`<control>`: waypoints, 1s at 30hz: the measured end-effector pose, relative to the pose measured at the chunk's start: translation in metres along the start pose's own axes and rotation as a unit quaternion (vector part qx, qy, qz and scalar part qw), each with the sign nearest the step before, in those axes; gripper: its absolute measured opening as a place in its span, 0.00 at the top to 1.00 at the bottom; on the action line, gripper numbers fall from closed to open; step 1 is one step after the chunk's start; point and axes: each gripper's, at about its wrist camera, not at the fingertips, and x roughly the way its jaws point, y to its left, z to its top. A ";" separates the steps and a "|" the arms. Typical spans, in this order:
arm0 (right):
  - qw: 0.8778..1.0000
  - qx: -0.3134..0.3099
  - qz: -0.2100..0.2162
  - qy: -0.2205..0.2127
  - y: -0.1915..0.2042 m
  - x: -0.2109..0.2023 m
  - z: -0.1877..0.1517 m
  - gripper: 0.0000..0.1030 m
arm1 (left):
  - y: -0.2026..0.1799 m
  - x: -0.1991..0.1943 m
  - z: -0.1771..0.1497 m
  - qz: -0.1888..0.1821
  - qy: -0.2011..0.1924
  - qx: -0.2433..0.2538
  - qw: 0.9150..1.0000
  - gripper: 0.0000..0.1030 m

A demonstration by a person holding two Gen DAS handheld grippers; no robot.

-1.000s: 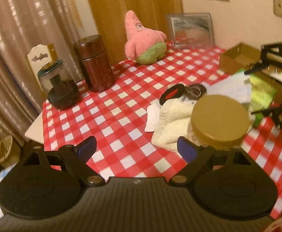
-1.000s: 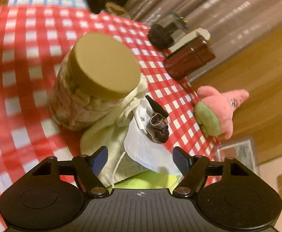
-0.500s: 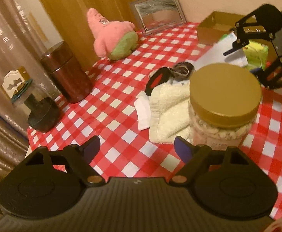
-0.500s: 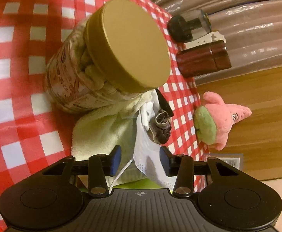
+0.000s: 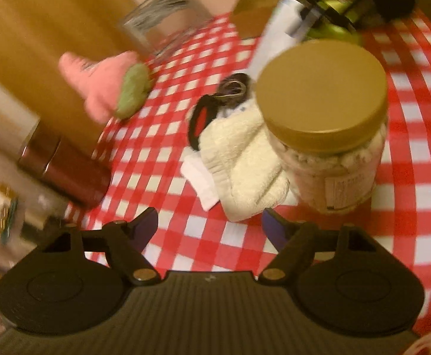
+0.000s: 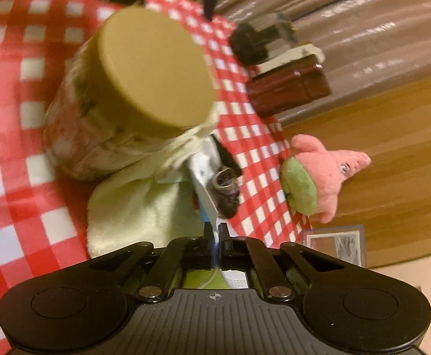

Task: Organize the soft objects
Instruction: 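Close the right tool on the white face mask, then grasp the cream towel with the left tool while the right tool lifts the mask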

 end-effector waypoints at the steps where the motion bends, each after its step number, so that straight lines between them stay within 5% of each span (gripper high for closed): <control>1: 1.000 0.015 0.004 -0.004 -0.006 -0.002 0.000 0.98 | -0.001 0.004 0.000 -0.004 -0.002 0.021 1.000 0.26; 8: 0.990 0.135 0.017 -0.027 -0.052 -0.023 -0.002 0.98 | -0.008 0.036 -0.005 -0.021 -0.002 0.156 0.988 0.31; 16: 0.976 0.213 -0.014 -0.041 -0.086 -0.045 -0.013 0.99 | -0.001 0.057 0.002 -0.058 -0.037 0.176 0.982 0.31; 27: 0.962 0.269 -0.040 -0.034 -0.103 -0.064 -0.036 0.99 | 0.003 0.084 0.011 -0.102 -0.044 0.204 0.973 0.47; 30: 0.962 0.267 -0.041 -0.029 -0.101 -0.066 -0.040 0.99 | 0.003 0.087 0.013 -0.087 -0.052 0.220 0.970 0.53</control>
